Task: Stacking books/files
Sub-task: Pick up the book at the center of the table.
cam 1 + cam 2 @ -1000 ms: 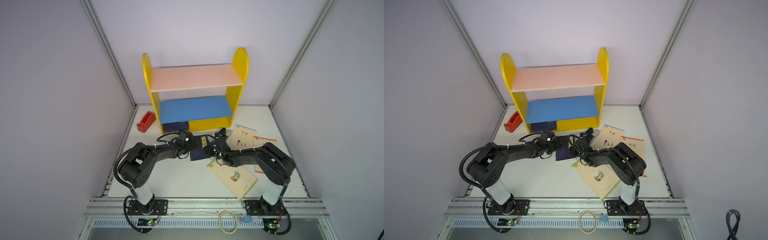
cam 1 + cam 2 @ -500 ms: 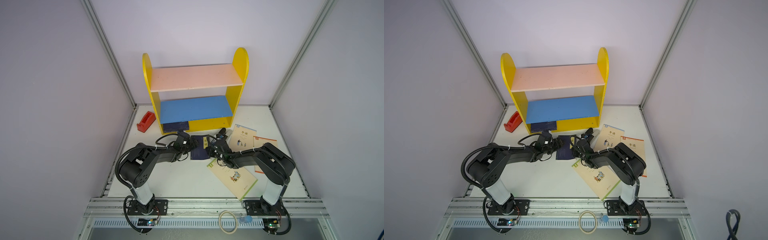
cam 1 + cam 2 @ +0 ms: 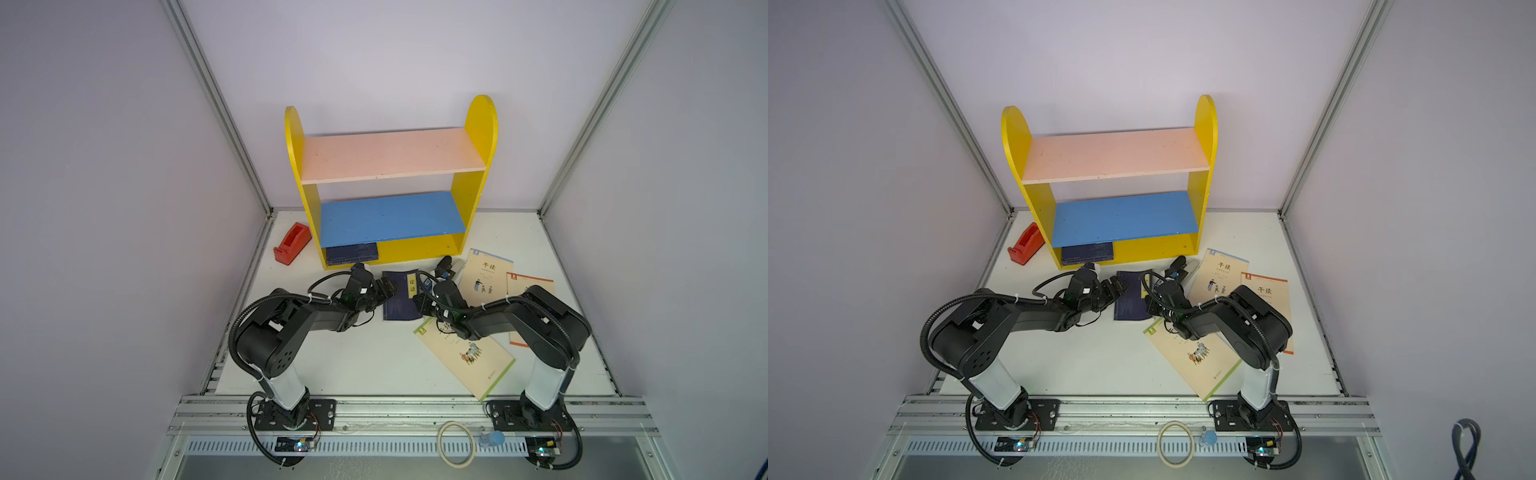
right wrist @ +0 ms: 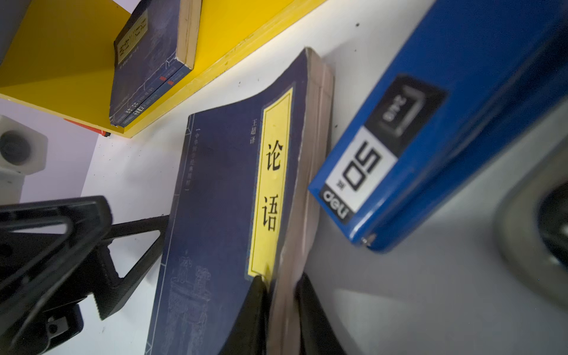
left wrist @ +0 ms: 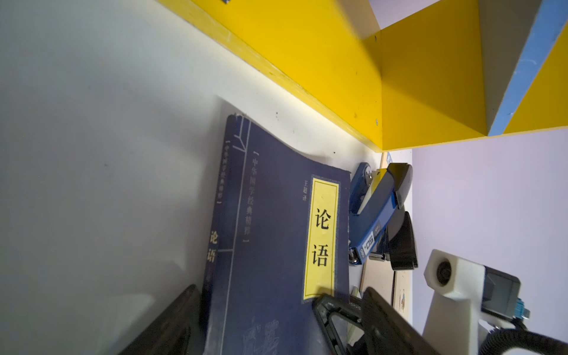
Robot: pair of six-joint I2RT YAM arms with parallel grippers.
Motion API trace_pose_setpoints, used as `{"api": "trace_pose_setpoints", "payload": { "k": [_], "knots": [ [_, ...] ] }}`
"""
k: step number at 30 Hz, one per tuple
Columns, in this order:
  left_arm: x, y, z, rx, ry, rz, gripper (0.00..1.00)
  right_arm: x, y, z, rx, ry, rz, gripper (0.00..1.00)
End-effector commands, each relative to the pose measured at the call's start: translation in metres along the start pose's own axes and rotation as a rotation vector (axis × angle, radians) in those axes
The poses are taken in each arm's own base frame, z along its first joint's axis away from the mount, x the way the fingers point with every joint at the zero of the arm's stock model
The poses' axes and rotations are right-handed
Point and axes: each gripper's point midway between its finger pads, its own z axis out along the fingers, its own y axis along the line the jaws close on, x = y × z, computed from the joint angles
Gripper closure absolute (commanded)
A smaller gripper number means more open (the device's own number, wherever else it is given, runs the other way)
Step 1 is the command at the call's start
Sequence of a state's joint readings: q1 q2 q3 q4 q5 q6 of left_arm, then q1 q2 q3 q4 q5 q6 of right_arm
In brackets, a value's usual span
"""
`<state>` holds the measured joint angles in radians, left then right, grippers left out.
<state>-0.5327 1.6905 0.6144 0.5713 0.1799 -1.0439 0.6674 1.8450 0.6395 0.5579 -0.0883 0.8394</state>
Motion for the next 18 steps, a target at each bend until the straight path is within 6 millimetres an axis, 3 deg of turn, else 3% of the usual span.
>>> {"api": "trace_pose_setpoints", "payload": {
  "k": [1, 8, 18],
  "knots": [
    [0.028, -0.041, -0.012, 0.199, 0.179, -0.018, 0.16, 0.049, 0.009, -0.007, -0.091, 0.229, 0.032, 1.0],
    [0.016, -0.026, -0.029, 0.194, 0.131, -0.045, 0.16, 0.036, 0.054, -0.023, -0.318, 0.198, 0.11, 1.0],
    [0.012, 0.004, -0.034, 0.175, 0.121, -0.091, 0.16, 0.017, 0.088, -0.06, -0.48, 0.131, 0.143, 1.0]
  ]
}}
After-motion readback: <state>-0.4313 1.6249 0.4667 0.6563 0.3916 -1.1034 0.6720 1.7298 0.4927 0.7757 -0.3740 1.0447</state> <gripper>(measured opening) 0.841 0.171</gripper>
